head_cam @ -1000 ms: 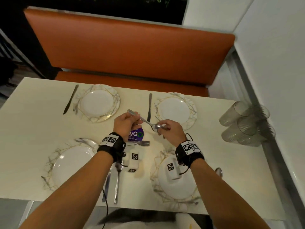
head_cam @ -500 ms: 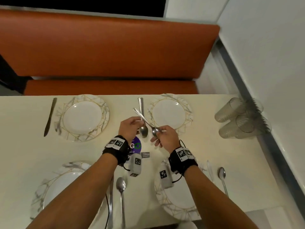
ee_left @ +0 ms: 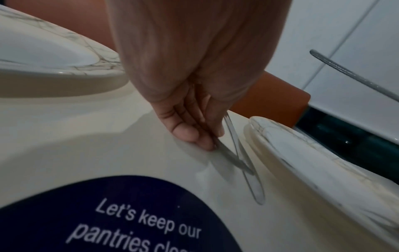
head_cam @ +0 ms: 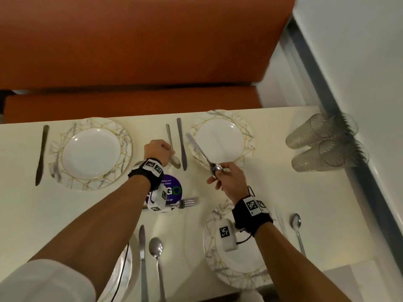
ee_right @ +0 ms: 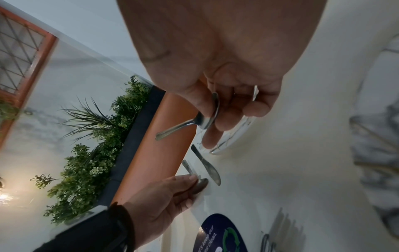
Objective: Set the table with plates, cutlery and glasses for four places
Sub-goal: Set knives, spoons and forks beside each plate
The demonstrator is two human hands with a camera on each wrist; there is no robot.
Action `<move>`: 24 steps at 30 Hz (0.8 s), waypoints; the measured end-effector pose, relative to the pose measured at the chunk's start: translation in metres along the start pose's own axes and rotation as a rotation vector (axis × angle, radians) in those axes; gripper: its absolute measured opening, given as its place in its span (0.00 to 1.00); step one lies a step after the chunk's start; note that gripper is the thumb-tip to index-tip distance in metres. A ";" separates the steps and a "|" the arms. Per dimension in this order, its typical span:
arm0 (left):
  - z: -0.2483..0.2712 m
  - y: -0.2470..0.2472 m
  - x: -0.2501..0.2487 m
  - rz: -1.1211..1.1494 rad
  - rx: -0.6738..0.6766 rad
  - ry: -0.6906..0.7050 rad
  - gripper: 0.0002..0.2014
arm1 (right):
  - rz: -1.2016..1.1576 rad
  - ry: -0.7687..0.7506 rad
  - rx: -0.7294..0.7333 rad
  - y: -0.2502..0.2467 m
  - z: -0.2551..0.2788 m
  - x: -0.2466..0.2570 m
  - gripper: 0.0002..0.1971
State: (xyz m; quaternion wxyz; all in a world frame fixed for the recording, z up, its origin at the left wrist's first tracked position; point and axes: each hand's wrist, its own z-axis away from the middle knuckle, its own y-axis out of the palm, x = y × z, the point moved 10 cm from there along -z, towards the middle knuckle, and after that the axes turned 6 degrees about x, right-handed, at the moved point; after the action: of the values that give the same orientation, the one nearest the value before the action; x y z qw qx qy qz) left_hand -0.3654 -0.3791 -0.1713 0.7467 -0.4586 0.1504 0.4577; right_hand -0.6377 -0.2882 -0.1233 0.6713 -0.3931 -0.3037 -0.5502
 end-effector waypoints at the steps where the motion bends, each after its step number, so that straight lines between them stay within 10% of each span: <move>1: -0.001 0.000 0.000 -0.007 -0.015 0.006 0.01 | 0.002 -0.006 0.000 -0.001 -0.001 -0.001 0.02; 24: -0.002 -0.005 0.001 0.004 -0.103 0.051 0.05 | 0.031 0.022 -0.001 -0.009 0.004 -0.009 0.06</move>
State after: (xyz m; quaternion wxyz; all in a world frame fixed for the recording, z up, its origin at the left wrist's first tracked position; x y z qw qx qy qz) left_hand -0.3602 -0.3813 -0.1703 0.7171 -0.5075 0.1469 0.4545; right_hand -0.6487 -0.2807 -0.1273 0.6827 -0.3919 -0.2899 -0.5443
